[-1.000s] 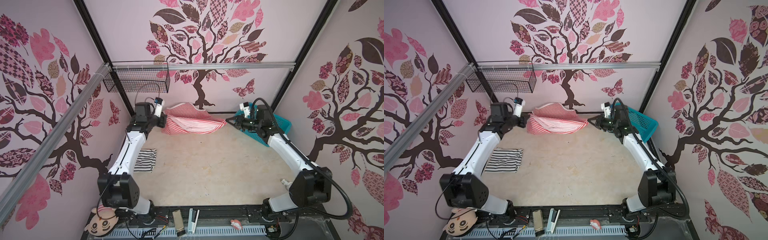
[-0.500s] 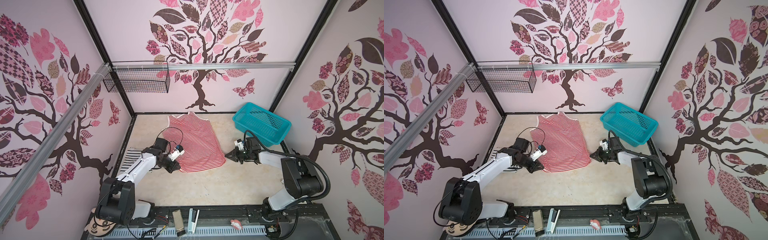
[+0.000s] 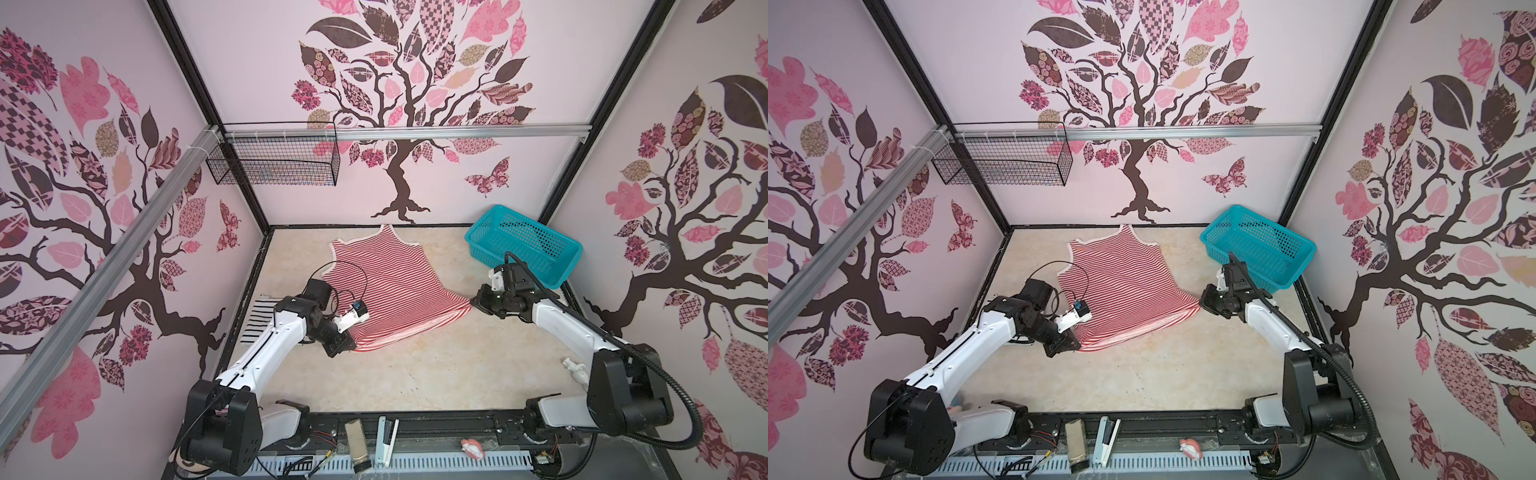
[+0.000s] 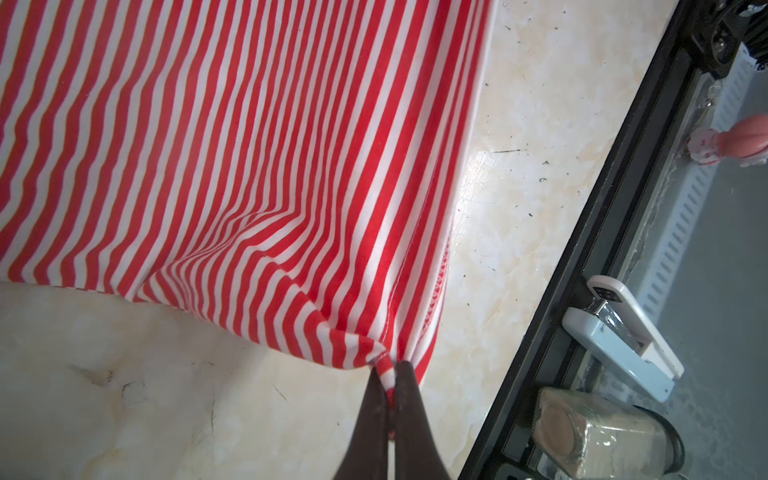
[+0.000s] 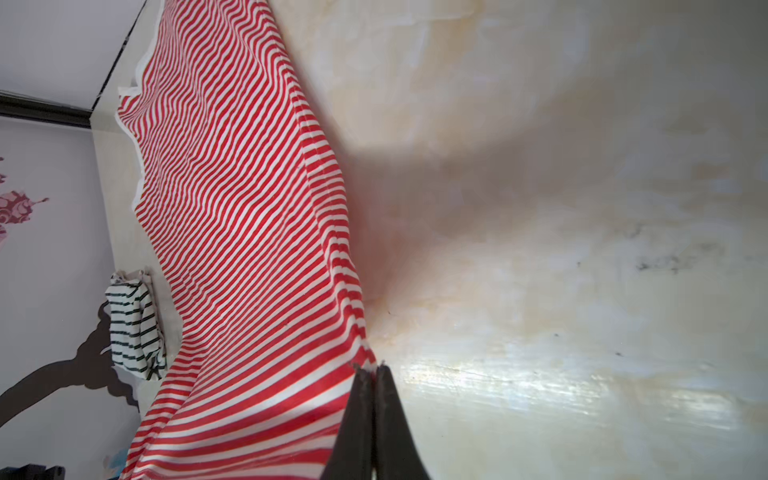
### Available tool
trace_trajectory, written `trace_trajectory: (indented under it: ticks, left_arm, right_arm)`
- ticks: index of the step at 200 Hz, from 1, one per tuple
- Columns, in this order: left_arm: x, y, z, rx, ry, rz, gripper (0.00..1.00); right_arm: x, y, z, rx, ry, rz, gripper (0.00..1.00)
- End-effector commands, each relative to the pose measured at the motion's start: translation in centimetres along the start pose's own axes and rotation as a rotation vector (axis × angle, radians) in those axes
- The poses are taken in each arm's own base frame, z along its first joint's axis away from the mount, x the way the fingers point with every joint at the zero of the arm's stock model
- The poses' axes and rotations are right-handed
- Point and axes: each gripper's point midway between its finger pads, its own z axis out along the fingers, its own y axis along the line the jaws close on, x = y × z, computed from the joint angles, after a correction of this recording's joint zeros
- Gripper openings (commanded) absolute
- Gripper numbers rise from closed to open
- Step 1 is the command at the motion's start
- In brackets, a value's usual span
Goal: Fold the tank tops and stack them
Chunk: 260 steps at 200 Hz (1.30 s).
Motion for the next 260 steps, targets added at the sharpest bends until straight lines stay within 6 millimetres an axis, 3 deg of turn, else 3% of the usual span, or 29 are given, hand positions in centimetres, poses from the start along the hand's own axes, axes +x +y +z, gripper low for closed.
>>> trace_trajectory:
  ticks: [1, 51, 90, 106, 135, 157, 184, 210, 238, 260]
  left_arm:
    - [1.0, 0.3, -0.1, -0.005, 0.076, 0.043, 0.0]
    - [2.9, -1.4, 2.0, 0.084, 0.221, 0.098, 0.02]
    - [3.7, -2.3, 3.9, 0.067, 0.327, 0.194, 0.07]
    - [3.5, -1.8, 3.9, 0.054, 0.35, 0.195, 0.14]
    - [3.0, -1.1, 2.9, 0.003, 0.357, 0.213, 0.36]
    - [2.0, -0.7, 1.8, -0.045, 0.322, 0.227, 0.4]
    - [-1.1, 0.5, 1.6, -0.116, 0.206, 0.201, 0.4]
    - [-4.3, 2.3, 3.0, -0.151, 0.124, 0.139, 0.41]
    - [-4.6, 3.3, 5.3, -0.105, 0.22, 0.106, 0.4]
    - [-3.4, 3.7, 6.6, -0.113, 0.28, 0.112, 0.4]
  right_arm:
    - [0.4, -3.2, 0.3, 0.167, 0.025, -0.008, 0.0]
    - [0.7, -3.8, 1.5, 0.191, 0.059, -0.018, 0.0]
    - [1.0, -2.5, 2.5, 0.176, 0.082, -0.052, 0.0]
    - [0.9, -1.8, 2.6, 0.177, 0.083, -0.073, 0.09]
    - [0.4, -0.5, 1.5, 0.179, 0.051, -0.112, 0.38]
    - [0.4, -0.1, 0.0, 0.214, 0.004, -0.141, 0.46]
    - [1.9, 1.6, -1.1, 0.155, -0.005, -0.167, 0.44]
    - [4.0, 3.3, 0.0, 0.072, 0.044, -0.162, 0.36]
    - [6.0, 5.4, 2.0, 0.043, 0.09, -0.191, 0.32]
    - [7.3, 6.8, 4.0, -0.007, 0.139, -0.187, 0.29]
